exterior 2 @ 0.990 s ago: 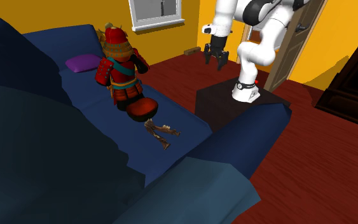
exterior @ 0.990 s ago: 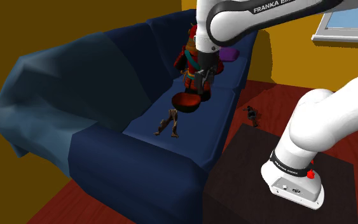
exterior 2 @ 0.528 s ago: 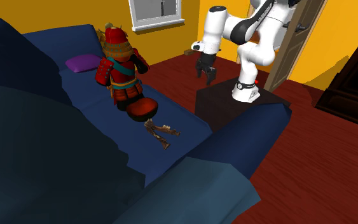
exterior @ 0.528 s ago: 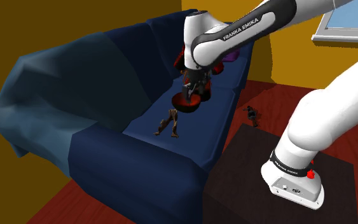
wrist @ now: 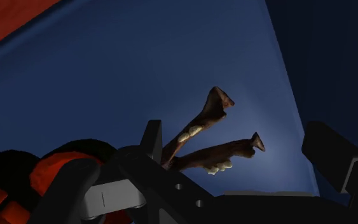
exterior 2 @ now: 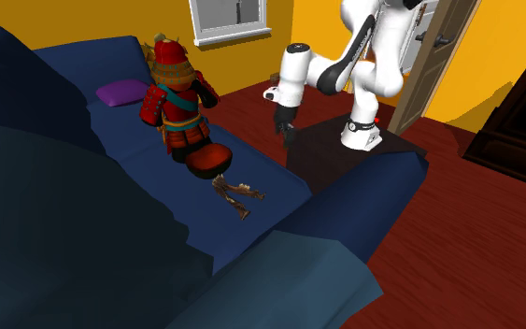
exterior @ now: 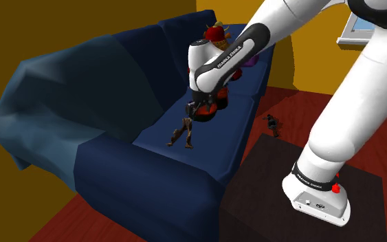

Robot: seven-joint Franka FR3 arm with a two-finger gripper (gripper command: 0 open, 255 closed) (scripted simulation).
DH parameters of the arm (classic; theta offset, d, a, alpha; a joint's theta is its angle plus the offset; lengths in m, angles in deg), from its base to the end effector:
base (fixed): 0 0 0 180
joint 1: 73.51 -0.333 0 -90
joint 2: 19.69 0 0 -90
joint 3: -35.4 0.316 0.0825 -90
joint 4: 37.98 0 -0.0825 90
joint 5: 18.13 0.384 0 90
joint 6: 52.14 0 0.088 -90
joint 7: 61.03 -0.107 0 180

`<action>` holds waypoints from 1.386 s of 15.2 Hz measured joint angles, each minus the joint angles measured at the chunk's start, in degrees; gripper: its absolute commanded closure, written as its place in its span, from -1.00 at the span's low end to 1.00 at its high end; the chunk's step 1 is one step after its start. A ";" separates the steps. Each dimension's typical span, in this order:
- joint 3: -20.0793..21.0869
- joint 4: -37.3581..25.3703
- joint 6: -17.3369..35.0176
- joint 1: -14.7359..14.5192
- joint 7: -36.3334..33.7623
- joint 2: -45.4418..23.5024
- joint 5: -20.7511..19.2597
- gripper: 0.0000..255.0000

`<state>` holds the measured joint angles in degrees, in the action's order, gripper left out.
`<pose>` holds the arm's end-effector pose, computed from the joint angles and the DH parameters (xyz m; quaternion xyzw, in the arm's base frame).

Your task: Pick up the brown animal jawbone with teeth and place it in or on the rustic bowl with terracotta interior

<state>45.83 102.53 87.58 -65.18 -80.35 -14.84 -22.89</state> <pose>0.4779 0.0171 0.3367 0.9916 -0.1191 0.0405 0.0286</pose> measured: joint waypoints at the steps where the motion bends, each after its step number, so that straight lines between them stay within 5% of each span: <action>1: 0.01 -0.73 1.62 0.29 -1.64 -2.32 -0.93 -1.00; 12: -5.21 -15.30 13.73 -0.29 -17.11 -28.04 -9.65 -1.00; 21: -9.65 -31.46 17.44 -1.71 -24.43 -46.63 -9.17 -1.00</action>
<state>36.18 71.07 105.02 -66.89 -104.78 -61.47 -32.07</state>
